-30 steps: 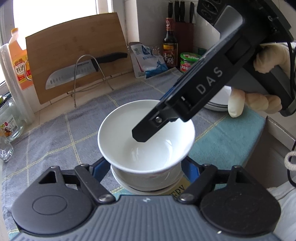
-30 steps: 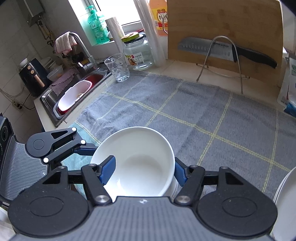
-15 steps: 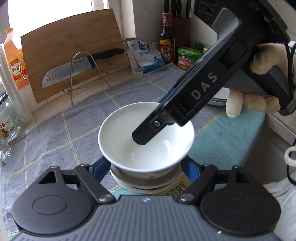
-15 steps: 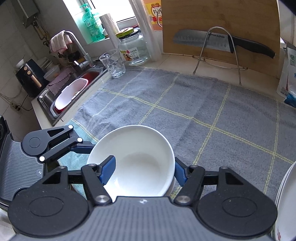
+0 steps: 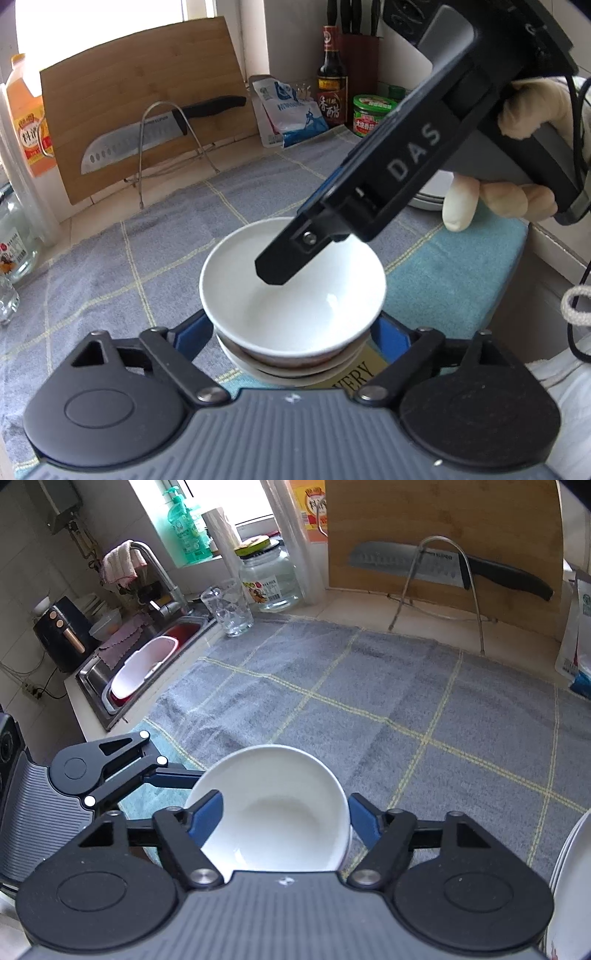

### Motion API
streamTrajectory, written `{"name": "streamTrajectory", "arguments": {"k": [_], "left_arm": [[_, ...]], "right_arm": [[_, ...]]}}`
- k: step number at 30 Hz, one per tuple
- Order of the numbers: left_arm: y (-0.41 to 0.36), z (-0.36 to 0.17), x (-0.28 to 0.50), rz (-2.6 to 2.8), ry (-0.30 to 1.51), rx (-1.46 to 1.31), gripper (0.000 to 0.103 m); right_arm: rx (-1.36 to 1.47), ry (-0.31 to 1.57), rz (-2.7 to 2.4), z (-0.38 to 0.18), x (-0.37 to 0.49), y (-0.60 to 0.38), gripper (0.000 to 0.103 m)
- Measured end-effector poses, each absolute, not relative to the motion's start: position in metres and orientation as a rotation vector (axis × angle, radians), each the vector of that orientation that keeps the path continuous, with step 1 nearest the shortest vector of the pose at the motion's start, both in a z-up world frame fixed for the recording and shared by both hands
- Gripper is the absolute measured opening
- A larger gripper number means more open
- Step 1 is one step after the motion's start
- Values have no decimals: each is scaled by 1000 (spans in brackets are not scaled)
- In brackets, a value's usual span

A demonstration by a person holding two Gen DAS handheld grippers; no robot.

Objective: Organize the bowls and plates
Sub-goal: 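Lower the bowl into the nested bowls and open the right gripper, then grasp the bowl stack with the left gripper while the right gripper grasps its opposite rim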

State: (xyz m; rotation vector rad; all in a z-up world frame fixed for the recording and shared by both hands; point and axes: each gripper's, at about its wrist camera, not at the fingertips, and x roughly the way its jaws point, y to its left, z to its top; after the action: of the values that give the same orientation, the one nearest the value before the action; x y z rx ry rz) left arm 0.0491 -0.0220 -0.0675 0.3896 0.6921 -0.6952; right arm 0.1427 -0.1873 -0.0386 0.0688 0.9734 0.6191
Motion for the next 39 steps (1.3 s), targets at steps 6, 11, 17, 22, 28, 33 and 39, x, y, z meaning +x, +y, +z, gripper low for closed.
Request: {"name": "streamTrajectory", "arguments": {"k": [6, 11, 17, 22, 28, 33, 39], "left_arm": [[-18, -63, 45, -720, 678, 386, 95], [-9, -57, 40, -735, 646, 368, 100], [1, -49, 32, -716, 585, 316, 101], [3, -36, 16, -663, 477, 308, 102], [-2, -26, 2, -617, 446, 368, 102], [1, -33, 5, -602, 560, 349, 102], [7, -47, 8, -620, 647, 334, 102]], "right_arm": [[13, 932, 618, -33, 140, -182, 102], [-31, 917, 612, -32, 138, -180, 103], [-77, 896, 607, -29, 136, -177, 103], [-160, 827, 614, -22, 127, -181, 103], [-278, 735, 662, -9, 115, -192, 103], [-373, 710, 672, -6, 104, -209, 103], [-454, 767, 709, -21, 92, -215, 103]]}}
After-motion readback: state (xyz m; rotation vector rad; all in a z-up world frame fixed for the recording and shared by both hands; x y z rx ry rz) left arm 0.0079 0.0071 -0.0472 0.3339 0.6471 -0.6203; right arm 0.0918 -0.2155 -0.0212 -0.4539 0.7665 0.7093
